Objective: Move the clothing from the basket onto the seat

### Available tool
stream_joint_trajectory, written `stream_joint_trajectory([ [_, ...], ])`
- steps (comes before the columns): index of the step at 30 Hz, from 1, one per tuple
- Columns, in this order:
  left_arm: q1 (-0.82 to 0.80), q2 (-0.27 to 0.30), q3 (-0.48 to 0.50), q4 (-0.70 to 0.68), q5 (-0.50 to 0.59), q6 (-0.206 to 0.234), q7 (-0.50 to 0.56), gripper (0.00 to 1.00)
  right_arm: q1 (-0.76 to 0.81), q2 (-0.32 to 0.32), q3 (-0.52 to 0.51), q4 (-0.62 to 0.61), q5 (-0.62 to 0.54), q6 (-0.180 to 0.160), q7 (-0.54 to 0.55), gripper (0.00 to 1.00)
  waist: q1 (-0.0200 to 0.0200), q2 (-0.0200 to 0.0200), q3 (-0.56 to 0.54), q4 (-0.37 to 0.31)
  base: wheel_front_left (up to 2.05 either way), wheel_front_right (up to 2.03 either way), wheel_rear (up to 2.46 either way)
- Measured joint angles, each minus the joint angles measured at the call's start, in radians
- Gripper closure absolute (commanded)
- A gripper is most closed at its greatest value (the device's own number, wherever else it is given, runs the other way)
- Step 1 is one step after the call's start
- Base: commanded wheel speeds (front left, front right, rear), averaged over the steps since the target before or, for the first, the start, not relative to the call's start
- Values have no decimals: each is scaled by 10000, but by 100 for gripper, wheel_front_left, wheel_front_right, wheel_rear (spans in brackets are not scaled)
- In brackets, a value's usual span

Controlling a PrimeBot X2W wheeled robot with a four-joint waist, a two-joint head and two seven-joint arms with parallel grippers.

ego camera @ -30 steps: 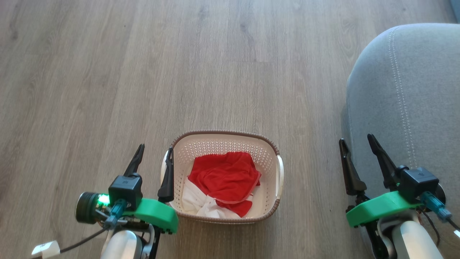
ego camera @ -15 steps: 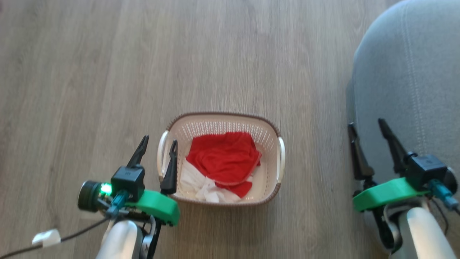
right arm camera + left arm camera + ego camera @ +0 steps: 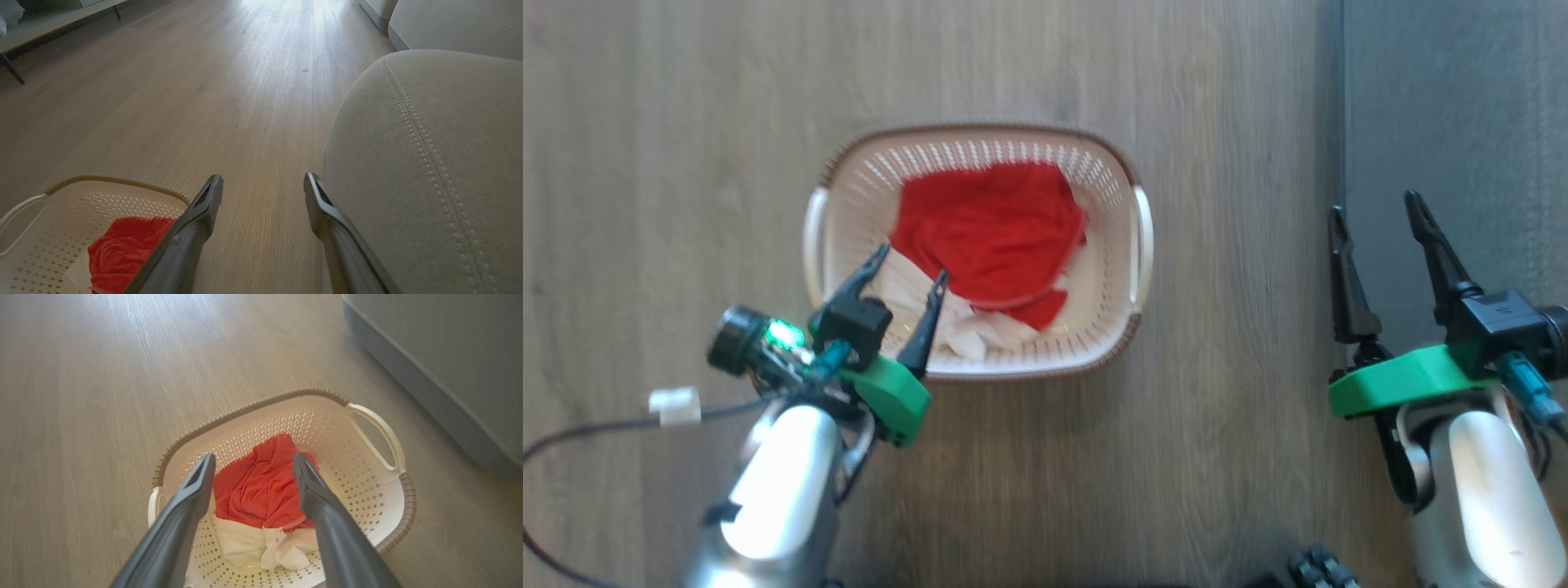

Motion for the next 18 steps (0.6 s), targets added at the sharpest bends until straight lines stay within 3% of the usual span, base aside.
stream_joint_trajectory([
  [6,-1477,754,-842,1561,640,-341,-2,0,-302,36,192,-301,102,0,0,0,0,0,1447,-645,0,0,0],
  [18,-4578,1492,-2128,4836,1131,-685,-2,0,-417,115,917,-855,1057,0,-88,0,-3,0,3615,-2174,0,0,0],
])
